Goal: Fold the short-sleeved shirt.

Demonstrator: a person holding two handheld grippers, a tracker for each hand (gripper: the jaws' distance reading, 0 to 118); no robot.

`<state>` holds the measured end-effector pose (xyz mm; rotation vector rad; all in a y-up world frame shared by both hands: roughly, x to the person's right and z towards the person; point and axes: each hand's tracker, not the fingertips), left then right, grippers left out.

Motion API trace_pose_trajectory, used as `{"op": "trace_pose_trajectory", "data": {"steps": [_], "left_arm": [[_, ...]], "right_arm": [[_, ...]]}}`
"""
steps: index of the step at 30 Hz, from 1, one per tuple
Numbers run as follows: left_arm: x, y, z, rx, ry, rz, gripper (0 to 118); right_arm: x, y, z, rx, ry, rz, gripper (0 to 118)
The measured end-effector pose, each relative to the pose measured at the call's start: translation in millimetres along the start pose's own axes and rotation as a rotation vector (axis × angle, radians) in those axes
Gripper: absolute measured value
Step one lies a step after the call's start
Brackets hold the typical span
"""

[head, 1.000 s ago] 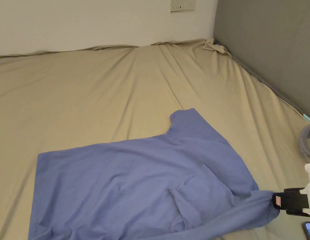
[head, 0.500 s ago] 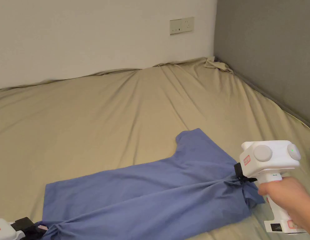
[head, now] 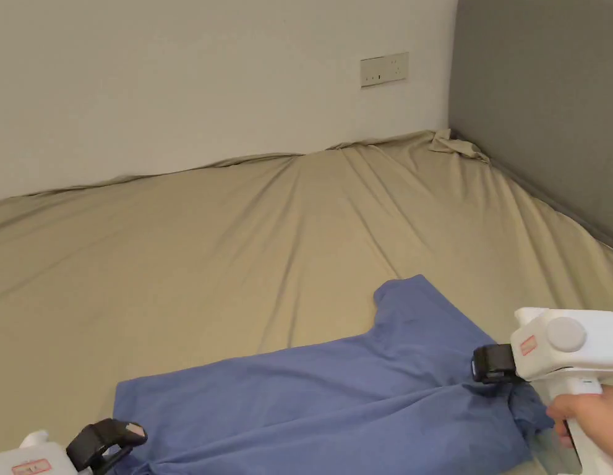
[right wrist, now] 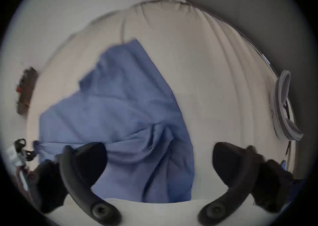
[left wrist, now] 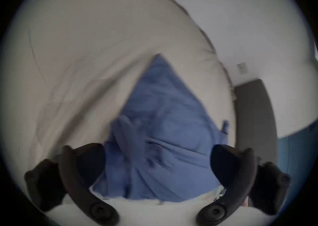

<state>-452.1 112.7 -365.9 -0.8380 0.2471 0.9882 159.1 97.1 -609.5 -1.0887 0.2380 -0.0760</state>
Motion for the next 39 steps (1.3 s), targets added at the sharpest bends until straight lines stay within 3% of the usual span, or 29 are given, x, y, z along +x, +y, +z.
{"op": "trace_pose_trajectory", "data": {"steps": [1,4,6,7,8,9,10,11,12,13,17,18,19,20,21,24,27,28,30,31,32,33,34,35,36,37,39], "left_arm": [[10.3,-4.3,20.6,0.024,-0.044,-0.034,118],[36.3,-40.6,73.7,0.169,0.009,-0.262,118],[38.5,-64.1,86.9,0.13,0.067,-0.342,118],[31.0,-82.2,90.7,0.079,0.128,-0.364,118],[26.0,-100.0,88.7,0.038,0.182,-0.368,115],[20.6,-116.4,87.3,0.028,0.203,-0.372,78],[15.8,-134.6,87.7,0.037,0.212,-0.373,15],[4.9,-143.8,83.2,0.029,0.206,-0.379,0],[1.9,-153.7,73.8,-0.023,0.248,-0.381,0],[-0.9,-165.1,66.0,-0.019,0.285,-0.393,0],[-9.1,-152.3,44.3,0.027,0.288,-0.361,1],[-10.3,-144.4,38.7,0.066,0.28,-0.352,16],[-4.7,-127.6,35.0,0.103,0.287,-0.338,45],[-4.7,-117.7,20.6,0.086,0.308,-0.343,91],[-6.1,-108.3,5.4,0.048,0.322,-0.336,118],[2.9,-93.8,-29.4,-0.012,0.369,-0.371,118],[3.6,-97.5,-53.6,-0.043,0.476,-0.46,112],[8.7,-102.6,-48.9,-0.026,0.486,-0.503,99],[14.4,-109.5,-34.8,0.021,0.422,-0.554,15],[18.2,-113.4,-23.7,0.021,0.42,-0.565,11],[16.3,-111.6,-17.1,-0.015,0.297,-0.516,11],[13.0,-108.0,-12.9,-0.053,0.245,-0.465,11],[10.2,-105.2,-8.6,-0.075,0.227,-0.43,11],[4.3,-100.6,-6.5,-0.059,0.226,-0.407,11],[2.1,-98.2,-0.7,-0.041,0.218,-0.393,11],[0.3,-95.0,4.8,-0.029,0.218,-0.389,11],[7.9,-96.5,16.8,-0.029,0.212,-0.385,11]], "right_arm": [[2.8,2.3,22.1,0.085,0.051,0.001,118],[5.2,-1.7,96.6,0.196,0.124,0.067,118],[0.4,-28.3,121.4,0.295,0.181,0.066,118],[-1.2,-45.3,131.8,0.269,0.192,0.068,115],[-3.6,-61.9,139.3,0.227,0.19,0.074,99],[-7.8,-77.9,144.2,0.225,0.176,0.09,24],[-20.9,-101.2,141.5,0.257,0.12,0.14,2],[-29.4,-119.6,140.2,0.258,0.061,0.182,2],[-37.1,-139.0,138.0,0.266,0.043,0.216,2],[-44.5,-154.4,134.9,0.245,0.091,0.242,2],[-65.4,-185.4,126.7,0.156,0.235,0.183,2],[-66.4,-180.8,128.7,0.157,0.225,0.194,2],[-67.3,-179.8,126.3,0.155,0.208,0.206,2],[-66.9,-178.3,124.4,0.153,0.175,0.216,2],[-65.7,-176.3,122.3,0.152,0.167,0.209,2],[-56.5,-165.5,122.4,0.13,0.118,0.152,2],[-45.5,-151.6,120.3,0.111,0.049,0.177,2],[-42.9,-147.5,118.4,0.112,0.012,0.183,2],[-34.5,-137.4,114.8,0.112,-0.003,0.182,2],[-30.1,-132.2,110.0,0.11,0.006,0.182,2],[-26.4,-126.1,103.0,0.102,0.004,0.196,5],[-22.9,-119.4,95.7,0.106,0.001,0.198,43],[-8.7,-109.9,82.0,0.108,-0.008,0.19,97],[-2.8,-99.9,72.0,0.108,-0.006,0.183,118],[2.0,-91.4,61.0,0.082,0.037,0.143,117],[7.9,-83.8,50.1,0.159,0.108,0.099,118],[13.2,-65.6,36.6,0.102,0.211,0.037,118]]}}
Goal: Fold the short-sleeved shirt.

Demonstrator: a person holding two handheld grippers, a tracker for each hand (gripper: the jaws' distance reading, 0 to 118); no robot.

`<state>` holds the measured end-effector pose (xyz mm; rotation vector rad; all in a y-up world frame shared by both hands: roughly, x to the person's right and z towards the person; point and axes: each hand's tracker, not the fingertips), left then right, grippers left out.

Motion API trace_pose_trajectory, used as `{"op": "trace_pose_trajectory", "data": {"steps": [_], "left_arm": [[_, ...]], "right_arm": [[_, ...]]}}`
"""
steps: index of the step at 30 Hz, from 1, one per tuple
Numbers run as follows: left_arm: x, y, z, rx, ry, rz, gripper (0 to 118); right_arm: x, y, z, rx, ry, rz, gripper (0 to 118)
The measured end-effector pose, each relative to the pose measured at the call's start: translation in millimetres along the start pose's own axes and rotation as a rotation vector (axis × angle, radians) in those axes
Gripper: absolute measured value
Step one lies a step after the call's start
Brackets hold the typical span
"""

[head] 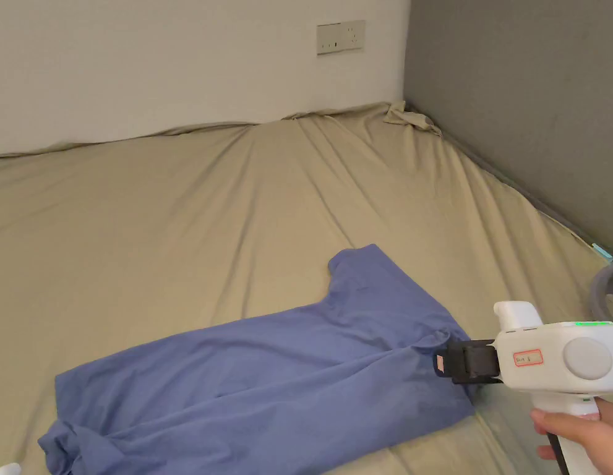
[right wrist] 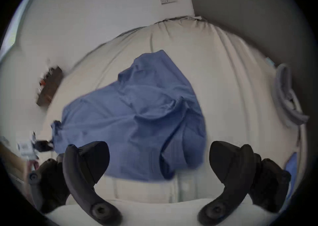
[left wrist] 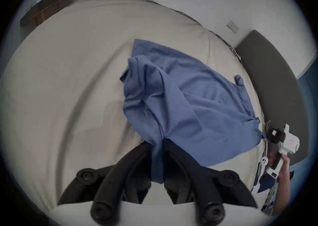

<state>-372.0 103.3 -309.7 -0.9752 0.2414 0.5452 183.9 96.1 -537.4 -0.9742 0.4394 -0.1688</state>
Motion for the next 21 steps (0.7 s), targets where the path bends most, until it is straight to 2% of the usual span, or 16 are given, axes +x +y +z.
{"op": "trace_pose_trajectory", "data": {"steps": [1,3,5,7,8,9,10,11,13,14,16,18,21], "left_arm": [[-1.0,1.5,1.1,0.006,-0.006,0.001,11],[-4.3,5.7,-3.4,-0.009,-0.005,0.002,11],[-5.2,6.5,-7.0,-0.022,-0.01,0.014,11],[-7.6,7.8,-6.0,-0.032,-0.017,0.012,11],[-10.0,10.0,-6.8,-0.037,-0.017,0.008,11],[-11.8,11.1,-5.3,-0.038,-0.019,0.008,11],[-14.8,12.3,-3.4,-0.037,-0.023,0.012,11],[-19.0,13.9,-1.3,-0.031,-0.035,0.024,10],[-27.0,15.8,6.2,-0.04,-0.087,0.083,11],[-31.7,17.6,11.2,-0.044,-0.111,0.103,10],[-35.3,19.4,27.5,-0.039,-0.13,0.101,10],[-37.2,18.4,42.4,-0.042,-0.141,0.07,10],[-47.1,13.1,54.1,-0.053,-0.095,0.046,10]], "right_arm": [[7.7,3.1,-12.6,-0.023,-0.029,-0.026,118],[14.0,6.6,-23.7,-0.107,-0.117,0.016,118],[17.0,3.5,-37.7,-0.176,-0.159,0.034,108],[18.4,0.6,-55.4,-0.224,-0.13,0.001,94],[14.0,1.1,-49.8,-0.158,-0.241,0.096,78],[9.4,0.5,-43.9,-0.115,-0.217,0.14,46],[7.2,-0.8,-39.3,-0.126,-0.081,0.095,14],[-3.3,-4.4,-24.3,-0.129,-0.079,0.067,13],[-13.6,-9.6,-6.8,-0.131,-0.132,0.118,13],[-17.3,-12.4,1.3,-0.132,-0.134,0.118,13],[-13.2,-12.2,13.4,-0.147,-0.084,0.013,13],[-16.6,-16.1,33.7,-0.152,-0.044,-0.029,13],[-23.6,-25.1,59.2,-0.194,-0.067,0.017,13]]}}
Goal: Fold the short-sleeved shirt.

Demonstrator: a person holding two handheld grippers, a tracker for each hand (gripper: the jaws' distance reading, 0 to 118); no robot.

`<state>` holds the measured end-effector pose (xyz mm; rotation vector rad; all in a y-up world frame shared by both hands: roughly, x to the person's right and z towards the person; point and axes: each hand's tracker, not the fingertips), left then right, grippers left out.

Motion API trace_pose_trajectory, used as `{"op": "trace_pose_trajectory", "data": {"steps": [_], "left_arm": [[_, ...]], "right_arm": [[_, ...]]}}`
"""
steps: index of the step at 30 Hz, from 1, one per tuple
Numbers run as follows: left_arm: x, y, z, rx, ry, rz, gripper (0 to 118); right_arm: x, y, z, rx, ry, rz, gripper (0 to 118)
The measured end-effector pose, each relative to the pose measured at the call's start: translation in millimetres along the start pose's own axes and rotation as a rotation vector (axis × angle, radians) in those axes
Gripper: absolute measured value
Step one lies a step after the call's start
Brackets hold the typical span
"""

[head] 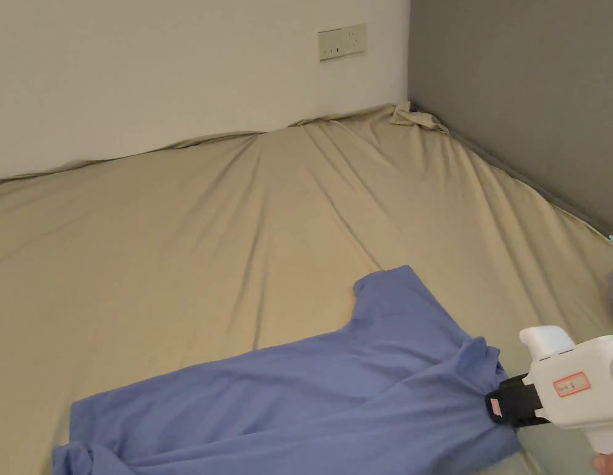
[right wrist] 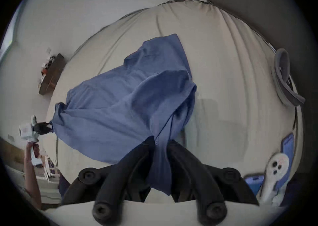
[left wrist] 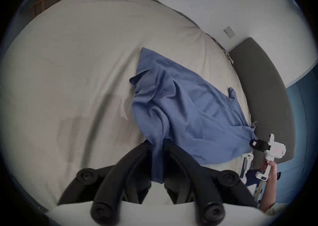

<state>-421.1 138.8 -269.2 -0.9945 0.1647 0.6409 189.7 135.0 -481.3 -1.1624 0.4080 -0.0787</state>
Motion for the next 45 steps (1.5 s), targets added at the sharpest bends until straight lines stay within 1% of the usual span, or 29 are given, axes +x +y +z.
{"op": "trace_pose_trajectory", "data": {"steps": [5,8,11,13,15,17,18,19,20,21,22,23,25,27,29,30,31,32,33,34,35,36,38,39,40,41,42,43,45], "left_arm": [[-19.2,-36.2,38.1,-0.035,-0.019,0.036,10],[-35.1,-66.9,37.1,-0.111,0.032,0.049,10],[-59.6,-91.6,16.1,-0.175,0.069,0.095,10],[-73.4,-100.0,-0.5,-0.138,0.079,0.173,10],[-83.4,-97.3,4.2,-0.083,0.017,0.269,10],[-80.7,-94.5,10.1,-0.093,0.017,0.256,11],[-75.8,-97.1,10.2,-0.076,0.035,0.242,18],[-72.8,-96.7,13.5,-0.049,0.055,0.194,29],[-66.3,-93.7,18.7,-0.054,0.053,0.199,47],[-59.5,-89.0,25.6,-0.054,0.059,0.196,86],[-51.3,-82.9,34.2,-0.043,0.1,0.188,115],[-33.2,-80.5,48.0,0.024,0.116,0.188,118],[-13.6,-68.9,76.6,0.193,0.1,0.147,118],[-0.6,-56.3,86.0,0.256,0.095,0.123,118],[16.4,-45.3,85.0,0.24,0.083,0.065,118],[24.1,-43.0,81.5,0.221,0.083,0.033,118],[25.3,-43.6,73.0,0.203,0.09,0.003,104],[33.2,-46.4,66.9,0.201,0.109,-0.041,66],[41.0,-49.8,59.4,0.193,0.135,-0.075,1],[48.3,-54.8,47.9,0.17,0.18,-0.108,0],[58.9,-61.5,38.4,0.168,0.212,-0.116,0],[63.7,-62.9,29.2,0.125,0.169,-0.104,0],[63.4,-53.3,13.4,0.085,0.108,-0.078,0],[52.8,-46.3,10.5,0.098,0.113,-0.071,0],[45.5,-34.0,4.5,0.133,0.172,-0.108,0],[41.2,-19.9,-3.4,0.164,0.202,-0.114,16],[38.0,-8.4,-10.4,0.193,0.252,-0.124,78],[42.7,0.7,-18.2,0.22,0.302,-0.141,114],[37.5,22.8,-45.3,0.136,0.345,-0.154,118]], "right_arm": [[-1.8,-34.5,14.6,-0.07,0.043,-0.015,13],[-0.9,-63.5,4.1,-0.14,-0.004,-0.002,13],[6.1,-87.3,-26.2,-0.186,-0.013,-0.029,13],[9.7,-94.1,-41.2,-0.189,-0.025,-0.031,13],[4.3,-99.4,-41.1,-0.166,-0.012,-0.031,13],[7.4,-95.0,-37.9,-0.168,0.006,-0.04,18],[6.1,-95.5,-35.3,-0.165,0.016,-0.039,28],[4.5,-94.8,-33.2,-0.168,0.041,-0.044,40],[2.6,-92.1,-28.9,-0.194,0.074,-0.06,60],[0.3,-87.5,-23.5,-0.224,0.101,-0.075,98],[0.4,-80.0,-13.2,-0.193,0.078,-0.06,117],[-5.4,-69.9,4.4,-0.072,0.11,-0.027,118],[-17.6,-49.4,38.5,0.085,0.125,-0.008,118],[-40.0,-35.7,65.4,0.207,0.128,0.017,118],[-61.0,-24.6,76.7,0.285,0.109,0.055,118],[-69.4,-19.8,78.1,0.294,0.099,0.089,113],[-79.9,-20.6,76.6,0.311,0.074,0.127,90],[-91.7,-23.6,74.0,0.334,0.041,0.167,37],[-102.9,-28.2,67.9,0.349,-0.002,0.21,3],[-112.2,-35.0,58.0,0.33,-0.04,0.246,3],[-117.9,-42.0,50.9,0.319,-0.001,0.236,3],[-121.8,-46.9,45.0,0.279,0.061,0.231,3],[-124.3,-58.4,33.4,0.225,0.163,0.16,3],[-124.3,-61.8,29.8,0.209,0.181,0.136,3],[-123.5,-64.5,26.9,0.198,0.19,0.123,3],[-121.6,-65.6,25.5,0.194,0.19,0.121,3],[-118.9,-67.2,23.9,0.191,0.191,0.12,3],[-115.7,-66.6,24.3,0.187,0.188,0.114,3],[-108.7,-63.2,27.4,0.186,0.18,0.1,3]]}}
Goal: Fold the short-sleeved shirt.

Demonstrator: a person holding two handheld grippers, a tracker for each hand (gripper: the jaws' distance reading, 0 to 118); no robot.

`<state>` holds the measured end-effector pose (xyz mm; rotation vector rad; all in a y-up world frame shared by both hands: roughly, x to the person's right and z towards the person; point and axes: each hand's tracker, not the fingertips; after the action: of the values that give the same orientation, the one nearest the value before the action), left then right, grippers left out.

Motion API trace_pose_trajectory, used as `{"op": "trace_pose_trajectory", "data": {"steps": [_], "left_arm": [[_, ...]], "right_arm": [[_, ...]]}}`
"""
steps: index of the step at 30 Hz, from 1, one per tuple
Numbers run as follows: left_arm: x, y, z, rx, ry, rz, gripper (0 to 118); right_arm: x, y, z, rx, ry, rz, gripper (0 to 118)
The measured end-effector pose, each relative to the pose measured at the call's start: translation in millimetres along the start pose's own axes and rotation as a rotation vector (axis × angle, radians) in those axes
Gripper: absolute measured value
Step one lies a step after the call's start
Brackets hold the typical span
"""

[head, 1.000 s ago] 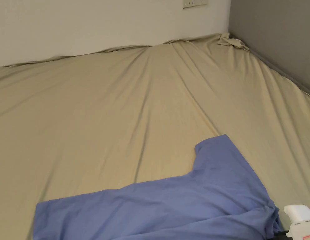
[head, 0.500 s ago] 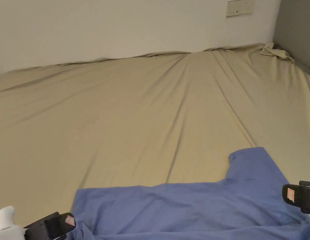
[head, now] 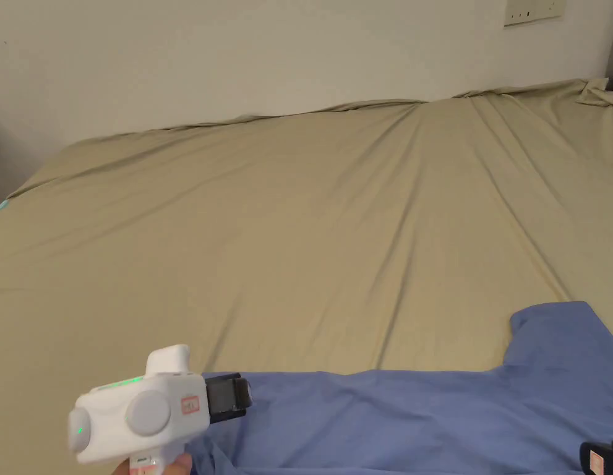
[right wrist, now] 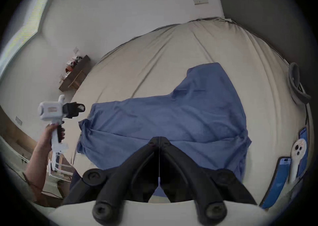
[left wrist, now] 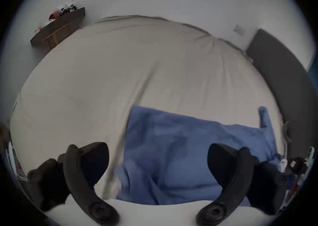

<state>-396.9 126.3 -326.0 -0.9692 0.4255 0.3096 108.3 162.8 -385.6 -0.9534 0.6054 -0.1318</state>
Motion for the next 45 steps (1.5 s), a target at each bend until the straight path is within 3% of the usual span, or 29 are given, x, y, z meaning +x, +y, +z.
{"op": "trace_pose_trajectory", "data": {"steps": [4,5,6,8,9,10,11,12,14,18,19,20,21,23,25,29,31,33,34,36,38,40,41,45], "left_arm": [[13.6,20.1,-69.9,-0.164,0.134,-0.068,111],[16.4,19.9,-82.6,-0.18,0.165,-0.086,103],[11.5,23.2,-101.0,-0.192,0.167,-0.087,87],[9.1,27.5,-101.8,-0.157,0.137,-0.007,85],[9.1,31.6,-96.1,-0.124,0.121,0.012,77],[5.4,33.0,-96.7,-0.104,0.088,-0.008,54],[5.9,32.8,-93.5,-0.093,0.074,-0.019,24],[5.4,33.5,-90.5,-0.081,0.062,-0.029,6],[10.5,29.3,-66.2,-0.063,0.036,-0.025,6],[-4.3,37.2,-29.3,-0.032,-0.104,0.126,6],[-6.2,39.3,-22.7,-0.029,-0.108,0.121,6],[-7.7,41.2,-17.0,-0.016,-0.117,0.111,6],[-8.7,42.9,-13.4,-0.015,-0.125,0.109,6],[-5.7,44.4,-5.5,-0.015,-0.147,0.111,6],[-4.1,43.5,-2.0,-0.013,-0.149,0.098,6],[-6.3,45.1,-5.0,-0.026,-0.15,0.095,6],[-10.4,48.6,-11.3,-0.038,-0.148,0.101,6],[-10.8,47.4,-13.5,-0.047,-0.139,0.096,6],[-10.3,47.2,-14.3,-0.053,-0.138,0.092,6],[-10.5,46.9,-14.5,-0.06,-0.142,0.09,6],[-17.5,50.2,-16.2,-0.063,-0.15,0.09,6],[-22.0,51.4,-10.8,-0.062,-0.165,0.095,6],[-24.5,51.4,-5.6,-0.06,-0.177,0.096,6],[-43.9,47.5,23.8,-0.046,-0.258,0.089,6]], "right_arm": [[17.5,7.2,8.3,0.015,-0.051,-0.021,3],[21.7,8.3,10.4,0.016,-0.063,-0.027,3],[25.8,9.1,12.2,0.018,-0.071,-0.036,3],[34.9,10.5,15.1,0.019,-0.084,-0.06,3],[44.4,9.5,14.0,0.016,-0.087,-0.071,3],[50.9,9.8,12.6,0.011,-0.096,-0.078,3],[55.5,11.5,10.7,0.005,-0.109,-0.082,3],[59.6,13.6,8.3,-0.001,-0.123,-0.085,3],[56.8,23.9,4.7,-0.008,-0.147,-0.08,3],[92.3,60.9,-23.6,0.017,-0.125,-0.066,7],[102.3,76.0,-34.2,-0.009,-0.072,-0.095,40],[112.5,92.1,-46.3,-0.061,-0.059,-0.117,97],[129.5,102.6,-61.4,-0.08,-0.062,-0.133,118],[144.6,125.6,-82.7,-0.093,-0.119,-0.098,117],[150.0,136.5,-109.4,-0.173,-0.239,-0.052,117],[156.4,133.9,-158.4,-0.327,-0.266,-0.07,112],[152.8,130.0,-170.8,-0.364,-0.299,-0.037,104],[132.8,122.8,-158.2,-0.338,-0.431,0.026,54],[127.2,122.9,-150.5,-0.315,-0.375,0.011,47],[122.9,124.3,-140.9,-0.305,-0.352,-0.013,8],[144.5,132.9,-152.9,-0.305,-0.272,0.001,6],[147.0,139.3,-140.5,-0.276,-0.261,0.014,6],[126.5,130.9,-113.7,-0.223,-0.265,0.051,6],[101.2,117.5,-51.6,-0.143,-0.194,0.1,6]]}}
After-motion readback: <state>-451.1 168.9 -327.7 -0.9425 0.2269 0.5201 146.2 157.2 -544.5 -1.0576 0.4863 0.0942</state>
